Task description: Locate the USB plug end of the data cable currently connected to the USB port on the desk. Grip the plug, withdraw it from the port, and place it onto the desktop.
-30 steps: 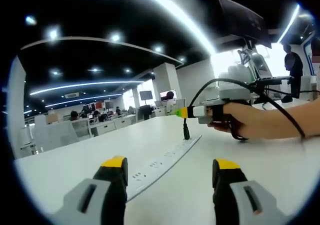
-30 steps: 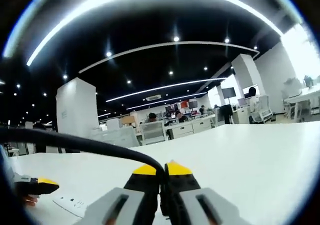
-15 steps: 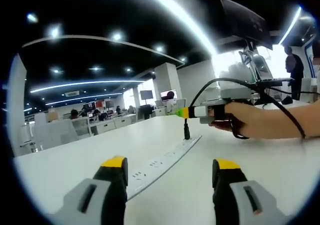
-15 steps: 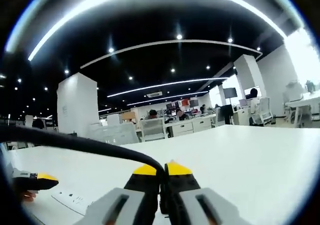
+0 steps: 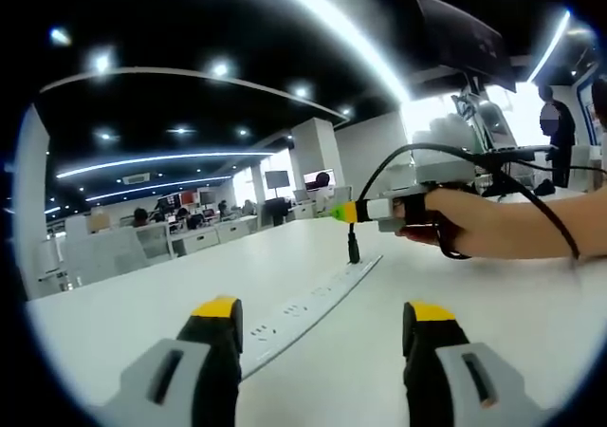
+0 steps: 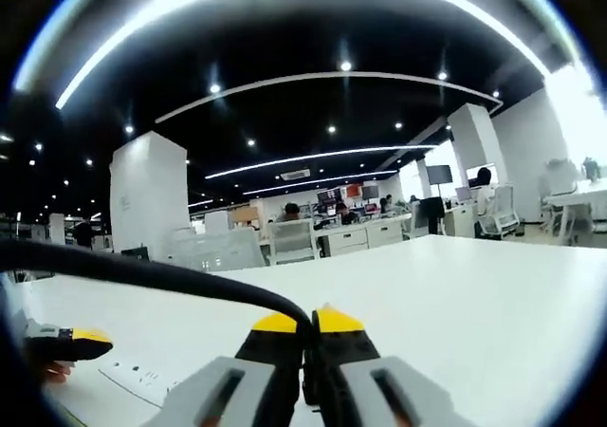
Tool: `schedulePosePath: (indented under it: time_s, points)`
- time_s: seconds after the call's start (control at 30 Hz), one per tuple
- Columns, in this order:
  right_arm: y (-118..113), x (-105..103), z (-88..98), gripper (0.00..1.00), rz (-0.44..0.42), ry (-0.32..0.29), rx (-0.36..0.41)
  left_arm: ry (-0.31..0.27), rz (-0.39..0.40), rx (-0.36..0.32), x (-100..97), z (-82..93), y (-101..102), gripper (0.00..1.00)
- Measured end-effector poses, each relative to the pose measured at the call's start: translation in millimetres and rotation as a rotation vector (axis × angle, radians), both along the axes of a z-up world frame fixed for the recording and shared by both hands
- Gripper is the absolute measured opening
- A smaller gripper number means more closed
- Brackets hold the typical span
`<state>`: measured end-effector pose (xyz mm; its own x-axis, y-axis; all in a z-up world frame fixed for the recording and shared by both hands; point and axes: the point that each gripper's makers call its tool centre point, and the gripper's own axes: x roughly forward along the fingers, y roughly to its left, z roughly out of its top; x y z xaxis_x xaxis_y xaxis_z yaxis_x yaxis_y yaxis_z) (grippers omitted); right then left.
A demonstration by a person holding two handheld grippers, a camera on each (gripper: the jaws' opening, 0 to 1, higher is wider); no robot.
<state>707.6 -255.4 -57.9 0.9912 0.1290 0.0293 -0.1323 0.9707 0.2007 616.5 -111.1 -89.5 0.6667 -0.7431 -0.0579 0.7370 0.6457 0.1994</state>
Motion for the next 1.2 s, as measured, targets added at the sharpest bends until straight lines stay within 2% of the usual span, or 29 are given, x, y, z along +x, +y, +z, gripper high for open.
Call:
schedulePosePath:
  time_s: [0.03,0.13,0.23,0.37,0.43,0.47,0.63,0.73,0.8,0.9,1.03,1.13,1.17,1.2]
  points:
    - [-1.0,-0.3,-0.5,0.05,0.006,0.001,0.036,0.0,-0.001,0.0,-0.2,0.1,0.1,0.68]
    - [-3.1,2.9,0.3,0.05,0.008,-0.001,0.034,0.0,-0.001,0.001,-0.4,0.0,0.1,0.68]
    - [-0.8,6.6,2.3,0.05,0.009,-0.001,-0.072,0.0,0.0,0.004,-0.1,-0.2,0.2,0.69]
    - [9.5,2.6,2.6,0.05,0.019,-0.002,-0.094,-0.002,0.0,0.009,0.1,-0.5,0.0,0.69]
    - [9.8,5.6,3.4,0.05,0.013,0.004,-0.137,-0.002,0.0,0.01,0.3,-0.6,0.1,0.69]
    - [13.0,-0.5,2.5,0.05,0.017,0.005,-0.144,-0.003,0.001,0.011,0.4,-0.6,0.2,0.69]
    - [3.0,5.7,3.0,0.05,0.024,0.018,-0.065,-0.002,0.0,0.011,0.6,-0.4,0.7,0.69]
    - [-2.4,8.2,2.5,0.05,0.044,0.03,0.019,-0.001,0.0,0.011,0.7,-0.4,0.9,0.69]
    - [-2.4,8.4,2.6,0.05,0.04,0.03,0.013,-0.002,0.0,0.013,1.1,-0.5,0.9,0.69]
    - [3.4,10.0,4.0,0.05,0.024,0.022,-0.068,-0.002,0.002,0.016,1.5,-0.7,0.9,0.69]
    - [9.4,10.3,4.8,0.05,0.025,0.023,-0.137,-0.003,0.002,0.017,1.8,-0.5,0.7,0.69]
    - [9.8,7.7,4.5,0.05,0.03,0.026,-0.132,-0.003,0.0,0.016,1.6,-0.3,0.6,0.69]
    - [9.7,-1.2,2.3,0.05,0.036,0.028,-0.087,-0.002,-0.002,0.016,1.3,-0.3,0.5,0.69]
    - [6.6,0.8,2.7,0.05,0.031,0.03,-0.075,-0.001,-0.002,0.015,1.2,-0.2,0.5,0.69]
